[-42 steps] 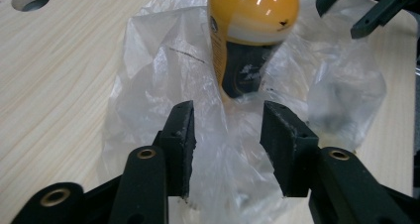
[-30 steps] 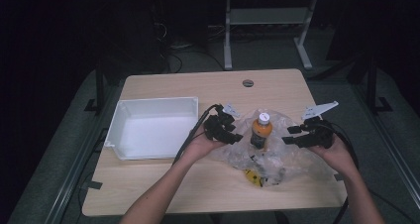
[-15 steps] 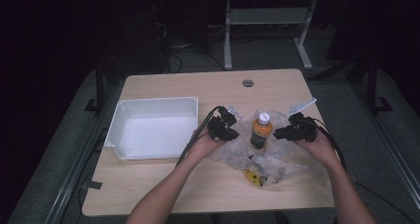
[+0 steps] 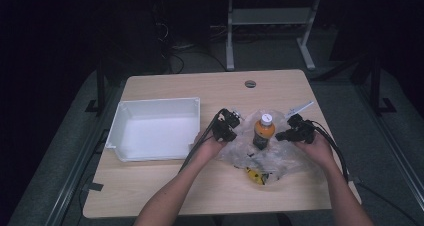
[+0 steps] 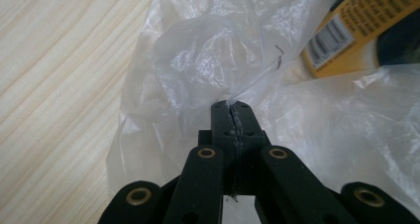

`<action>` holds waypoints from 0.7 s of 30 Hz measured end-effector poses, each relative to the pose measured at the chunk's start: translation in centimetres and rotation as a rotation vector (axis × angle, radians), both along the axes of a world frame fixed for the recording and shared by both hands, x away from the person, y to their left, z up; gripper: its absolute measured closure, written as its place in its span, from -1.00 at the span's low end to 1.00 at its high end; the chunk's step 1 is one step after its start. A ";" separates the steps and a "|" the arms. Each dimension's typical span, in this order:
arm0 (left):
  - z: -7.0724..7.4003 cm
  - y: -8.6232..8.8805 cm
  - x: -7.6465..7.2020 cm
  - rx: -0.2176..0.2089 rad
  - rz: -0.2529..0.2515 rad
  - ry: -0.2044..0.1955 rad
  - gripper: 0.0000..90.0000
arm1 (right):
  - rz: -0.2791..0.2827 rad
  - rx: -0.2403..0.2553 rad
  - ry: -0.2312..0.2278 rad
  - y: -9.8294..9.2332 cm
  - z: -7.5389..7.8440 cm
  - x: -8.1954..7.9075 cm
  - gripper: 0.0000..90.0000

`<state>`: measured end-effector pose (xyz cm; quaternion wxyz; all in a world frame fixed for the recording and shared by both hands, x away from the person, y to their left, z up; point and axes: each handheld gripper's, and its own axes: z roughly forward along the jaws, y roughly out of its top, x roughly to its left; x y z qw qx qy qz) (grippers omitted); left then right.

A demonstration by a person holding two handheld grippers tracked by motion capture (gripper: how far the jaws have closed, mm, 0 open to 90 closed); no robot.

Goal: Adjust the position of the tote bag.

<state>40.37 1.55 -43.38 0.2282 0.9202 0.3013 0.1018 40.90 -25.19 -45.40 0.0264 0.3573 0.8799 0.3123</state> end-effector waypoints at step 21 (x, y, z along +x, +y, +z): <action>4.3 2.8 -2.4 -0.137 -0.070 -0.021 0.37 | -0.036 0.043 -0.096 -1.0 3.7 -4.2 0.30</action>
